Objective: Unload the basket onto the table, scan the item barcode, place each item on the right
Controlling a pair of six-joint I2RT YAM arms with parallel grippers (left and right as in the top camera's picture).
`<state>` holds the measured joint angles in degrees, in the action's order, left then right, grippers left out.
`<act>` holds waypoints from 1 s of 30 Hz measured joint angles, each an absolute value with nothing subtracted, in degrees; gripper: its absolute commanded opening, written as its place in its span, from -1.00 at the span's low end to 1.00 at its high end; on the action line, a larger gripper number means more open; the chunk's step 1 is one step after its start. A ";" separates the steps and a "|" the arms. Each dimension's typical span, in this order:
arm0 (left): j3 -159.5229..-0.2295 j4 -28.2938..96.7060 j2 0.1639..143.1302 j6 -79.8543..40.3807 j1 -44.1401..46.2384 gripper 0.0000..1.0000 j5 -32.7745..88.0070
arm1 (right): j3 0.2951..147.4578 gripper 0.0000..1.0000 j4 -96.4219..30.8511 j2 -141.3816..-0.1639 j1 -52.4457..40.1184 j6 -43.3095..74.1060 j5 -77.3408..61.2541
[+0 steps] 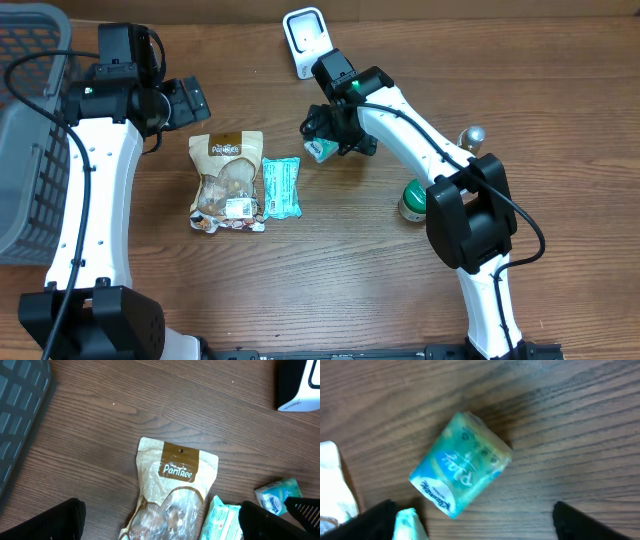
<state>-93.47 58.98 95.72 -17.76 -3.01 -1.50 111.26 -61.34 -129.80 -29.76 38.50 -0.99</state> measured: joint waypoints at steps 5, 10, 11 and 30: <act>-93.47 58.96 95.72 -17.76 -3.01 0.99 -1.50 | 111.26 0.67 -60.45 -129.80 -29.78 42.26 -1.02; -93.47 58.96 95.72 -17.76 -3.01 0.99 -1.50 | 111.26 0.43 -60.77 -129.80 -29.76 43.48 -1.04; -93.47 58.96 95.72 -17.76 -2.98 0.99 -1.50 | 111.26 0.39 -60.90 -129.80 -29.76 43.94 -1.02; -93.47 58.98 95.72 -17.76 -3.01 0.99 -1.50 | 102.83 -0.02 -53.19 -129.71 -29.76 56.16 -1.04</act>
<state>-93.47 58.98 95.72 -17.76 -3.01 -1.50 102.83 -53.19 -129.71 -29.76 56.16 -1.04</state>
